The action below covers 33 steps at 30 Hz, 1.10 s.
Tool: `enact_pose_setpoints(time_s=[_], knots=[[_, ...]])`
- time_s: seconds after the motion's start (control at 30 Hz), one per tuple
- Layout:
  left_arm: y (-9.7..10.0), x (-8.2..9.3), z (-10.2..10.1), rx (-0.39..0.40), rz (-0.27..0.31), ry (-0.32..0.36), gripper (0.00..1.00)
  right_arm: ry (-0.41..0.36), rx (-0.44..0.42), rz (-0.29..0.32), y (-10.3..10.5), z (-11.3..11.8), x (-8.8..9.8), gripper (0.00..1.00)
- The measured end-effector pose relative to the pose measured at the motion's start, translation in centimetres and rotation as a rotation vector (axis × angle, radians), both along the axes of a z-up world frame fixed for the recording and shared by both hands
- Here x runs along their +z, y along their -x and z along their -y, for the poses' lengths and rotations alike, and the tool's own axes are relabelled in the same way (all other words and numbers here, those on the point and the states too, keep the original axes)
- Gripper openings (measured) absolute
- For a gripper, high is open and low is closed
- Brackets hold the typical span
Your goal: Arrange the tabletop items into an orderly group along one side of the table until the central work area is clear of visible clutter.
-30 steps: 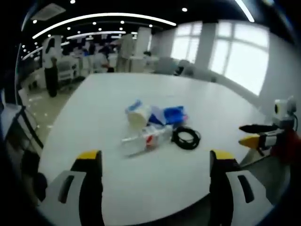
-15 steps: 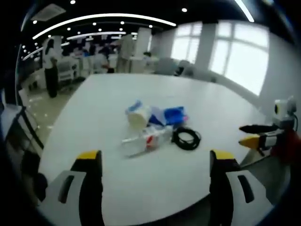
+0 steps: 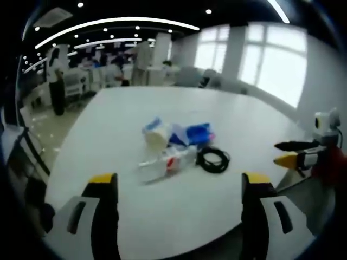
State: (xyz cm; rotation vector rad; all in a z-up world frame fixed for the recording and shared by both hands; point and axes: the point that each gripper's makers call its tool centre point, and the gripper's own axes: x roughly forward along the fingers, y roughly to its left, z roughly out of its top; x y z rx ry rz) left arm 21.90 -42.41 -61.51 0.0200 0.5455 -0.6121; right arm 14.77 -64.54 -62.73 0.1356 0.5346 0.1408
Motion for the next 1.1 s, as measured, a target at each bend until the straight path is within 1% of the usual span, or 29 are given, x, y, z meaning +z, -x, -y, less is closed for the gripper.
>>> enact_pose_setpoints(time_s=[0.13,0.23,0.27,0.4,0.73,0.77,0.8,0.87,0.97,1.03,1.1], knots=[[-0.1,0.1,0.0,0.001,-0.004,0.014,0.91,0.0,-0.003,0.006,0.0,0.1,0.1,0.74],[-0.2,-0.1,-0.2,0.006,-0.022,0.019,0.91,-0.001,-0.007,0.008,-0.1,0.1,0.2,0.74],[-0.1,-0.3,0.0,-0.001,-0.031,0.017,0.91,-0.001,-0.01,0.01,-0.1,0.2,0.2,0.74],[0.0,-0.2,0.6,-0.027,-0.034,0.015,0.91,0.002,-0.02,0.023,-0.1,0.5,0.5,0.74],[-1.5,-0.5,2.7,-0.154,-0.017,-0.045,0.91,0.007,-0.03,0.032,-0.2,0.8,0.8,0.74],[-1.7,-0.6,2.9,-0.171,-0.018,-0.055,0.9,0.019,-0.034,0.037,-0.2,0.9,0.9,0.74],[-1.7,-0.9,3.1,-0.191,-0.032,-0.065,0.89,0.019,-0.034,0.04,-0.2,0.8,1.0,0.74],[-1.9,-1.2,3.3,-0.216,-0.041,-0.075,0.89,0.015,-0.032,0.04,-0.2,0.7,1.0,0.74],[-2.9,-1.7,3.7,-0.285,-0.008,-0.154,0.91,0.019,-0.028,0.033,-0.2,0.7,0.8,0.74],[-3.2,-1.7,4.1,-0.319,-0.001,-0.174,0.92,0.026,-0.03,0.034,-0.2,0.8,0.9,0.75],[-3.7,-1.9,4.8,-0.359,-0.009,-0.179,0.92,0.028,-0.035,0.037,-0.2,0.9,0.9,0.75]])
